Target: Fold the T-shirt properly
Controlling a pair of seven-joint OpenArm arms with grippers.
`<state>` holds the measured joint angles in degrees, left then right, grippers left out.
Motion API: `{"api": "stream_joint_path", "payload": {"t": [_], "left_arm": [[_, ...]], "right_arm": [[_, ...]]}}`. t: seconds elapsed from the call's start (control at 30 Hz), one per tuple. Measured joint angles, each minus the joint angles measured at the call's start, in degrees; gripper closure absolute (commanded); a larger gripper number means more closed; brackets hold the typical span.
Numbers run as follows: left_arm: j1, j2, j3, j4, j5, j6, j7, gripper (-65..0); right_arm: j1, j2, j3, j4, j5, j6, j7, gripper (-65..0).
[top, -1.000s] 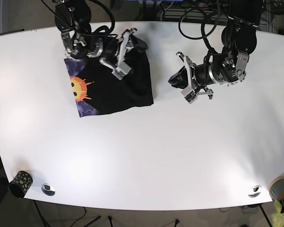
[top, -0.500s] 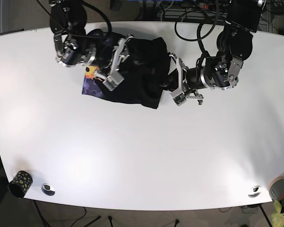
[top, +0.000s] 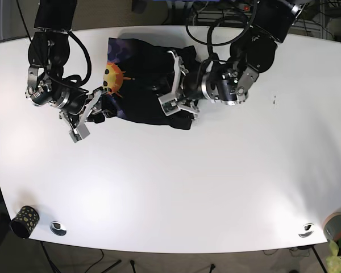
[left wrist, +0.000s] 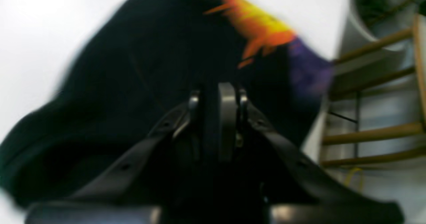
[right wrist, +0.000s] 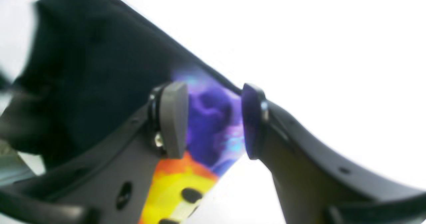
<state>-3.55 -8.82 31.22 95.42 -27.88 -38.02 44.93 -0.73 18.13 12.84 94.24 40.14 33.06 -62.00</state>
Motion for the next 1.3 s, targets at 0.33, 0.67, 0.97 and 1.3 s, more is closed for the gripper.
{"api": "stream_joint_path", "payload": {"t": [0.33, 0.67, 0.97, 1.3], "left_arm": [[8.31, -1.11, 0.28, 3.61, -0.02, -0.20, 0.09, -6.3], [7.87, -9.53, -1.79, -0.68, -0.24, -0.24, -0.22, -6.3], [-3.82, -10.12, -6.80, -13.20, -1.73, -1.05, -1.73, -6.3], [-7.04, -10.27, -18.03, -4.98, -0.61, -0.46, -0.68, -6.3]], "right_arm": [[1.97, -0.59, -1.40, -6.21, -7.93, 2.71, 3.72, -24.6], [1.88, -0.55, -2.03, -8.04, -16.79, 6.40, 6.36, -24.6], [-0.39, -1.36, -2.03, -6.36, -17.86, 6.62, 6.29, -24.6], [-4.00, -3.74, -2.32, 7.85, -17.84, 6.73, 2.99, -24.6]]}}
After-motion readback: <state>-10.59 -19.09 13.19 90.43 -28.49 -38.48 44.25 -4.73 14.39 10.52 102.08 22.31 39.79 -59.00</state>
